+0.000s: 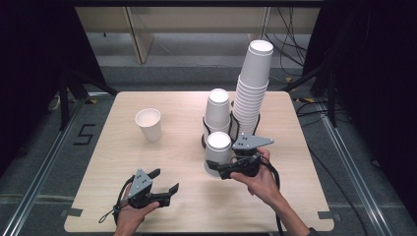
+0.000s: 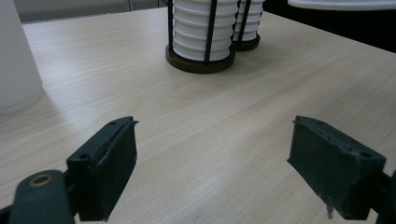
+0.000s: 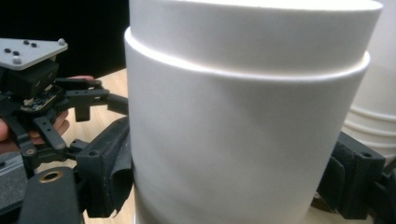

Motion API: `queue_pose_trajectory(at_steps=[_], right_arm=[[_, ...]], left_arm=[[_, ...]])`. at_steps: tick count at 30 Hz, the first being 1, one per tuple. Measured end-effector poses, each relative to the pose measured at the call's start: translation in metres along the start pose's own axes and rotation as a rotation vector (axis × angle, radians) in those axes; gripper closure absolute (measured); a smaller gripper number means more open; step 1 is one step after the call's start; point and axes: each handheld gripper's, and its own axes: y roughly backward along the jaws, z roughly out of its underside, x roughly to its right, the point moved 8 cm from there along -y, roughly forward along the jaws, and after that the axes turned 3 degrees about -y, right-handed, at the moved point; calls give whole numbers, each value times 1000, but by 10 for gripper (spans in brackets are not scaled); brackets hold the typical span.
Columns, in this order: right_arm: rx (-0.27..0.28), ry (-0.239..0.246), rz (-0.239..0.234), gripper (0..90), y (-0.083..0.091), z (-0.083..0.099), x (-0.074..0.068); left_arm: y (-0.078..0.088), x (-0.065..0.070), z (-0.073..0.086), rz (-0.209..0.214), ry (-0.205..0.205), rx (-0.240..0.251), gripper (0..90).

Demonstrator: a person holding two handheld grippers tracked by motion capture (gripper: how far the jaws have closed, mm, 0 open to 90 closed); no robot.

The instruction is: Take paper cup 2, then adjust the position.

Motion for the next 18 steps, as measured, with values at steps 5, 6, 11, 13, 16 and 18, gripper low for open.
queue_pose_trajectory(at_steps=[5,6,11,13,16,18], right_arm=[[-11,0,-14,178,-6,5,-6],[-5,10,-28,178,-8,5,-7],[-13,22,-25,178,-12,8,-9],[-24,23,-34,178,-13,9,-10],[-38,-14,-37,177,-13,12,-13],[-30,-14,-43,177,-13,11,-14]], left_arm=[[0,0,0,2,-1,2,146],[0,0,0,1,-3,1,147],[0,0,0,2,-3,1,147],[0,0,0,-3,-3,-3,146],[0,0,0,1,-1,1,146],[1,1,0,-2,-8,-4,147]])
